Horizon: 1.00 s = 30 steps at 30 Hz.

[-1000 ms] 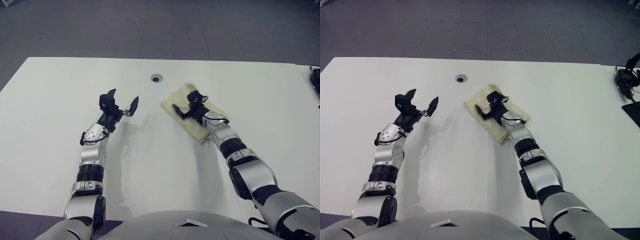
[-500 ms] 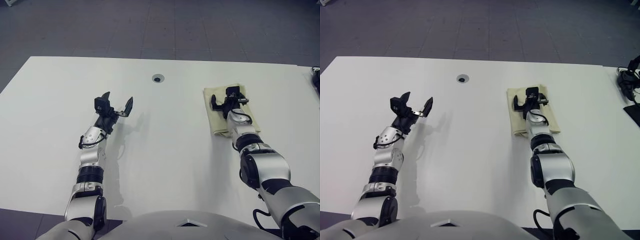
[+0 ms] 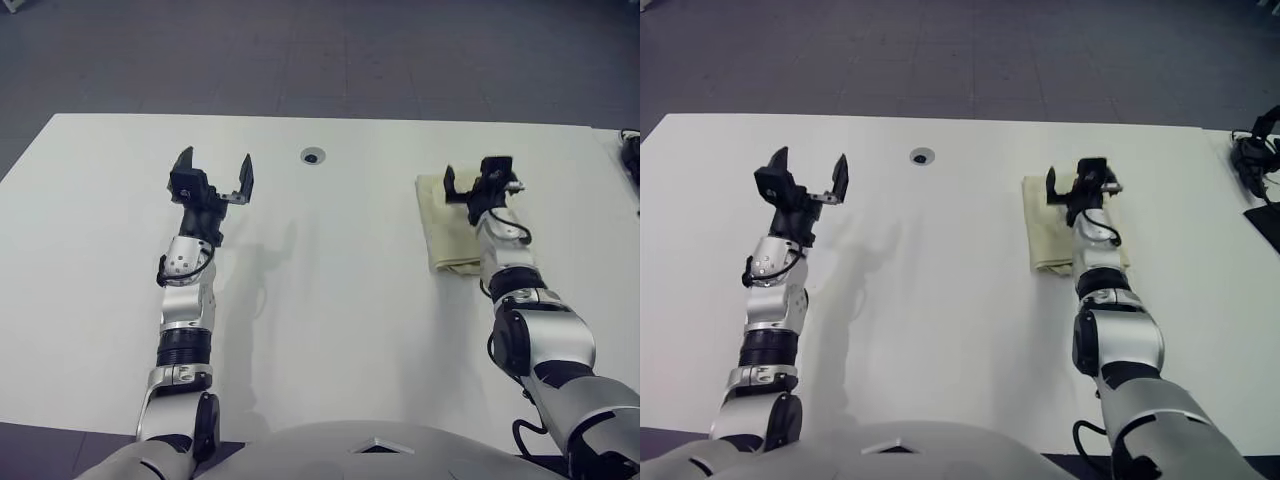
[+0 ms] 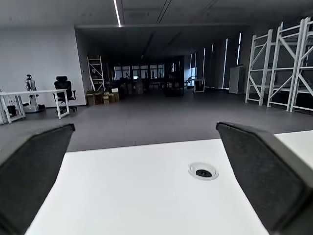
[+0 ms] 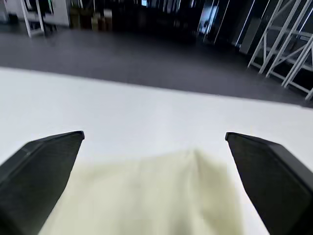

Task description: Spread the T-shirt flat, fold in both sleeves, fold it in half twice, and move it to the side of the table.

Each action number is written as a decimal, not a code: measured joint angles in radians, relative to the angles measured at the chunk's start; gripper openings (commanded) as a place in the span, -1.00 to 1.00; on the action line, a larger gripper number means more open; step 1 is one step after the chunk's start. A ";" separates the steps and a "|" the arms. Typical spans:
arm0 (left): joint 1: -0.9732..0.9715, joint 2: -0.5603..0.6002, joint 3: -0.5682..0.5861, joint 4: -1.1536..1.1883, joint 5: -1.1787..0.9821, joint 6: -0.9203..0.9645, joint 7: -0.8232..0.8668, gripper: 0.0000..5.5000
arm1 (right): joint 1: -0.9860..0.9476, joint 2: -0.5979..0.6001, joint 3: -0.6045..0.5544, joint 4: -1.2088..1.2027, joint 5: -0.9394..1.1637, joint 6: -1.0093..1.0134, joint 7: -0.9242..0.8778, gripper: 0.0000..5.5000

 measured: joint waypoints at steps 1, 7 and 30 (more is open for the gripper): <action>0.006 -0.014 -0.006 -0.033 0.017 0.009 0.027 0.96 | 0.023 0.000 -0.002 -0.097 0.000 0.002 -0.004 0.95; 0.098 -0.106 -0.049 -0.159 0.075 0.023 0.129 0.96 | 0.347 0.081 0.003 -0.632 -0.031 0.002 -0.075 0.95; 0.195 -0.176 -0.218 -0.213 0.115 -0.172 0.129 0.96 | 0.786 0.235 0.070 -1.215 -0.153 -0.152 -0.116 0.95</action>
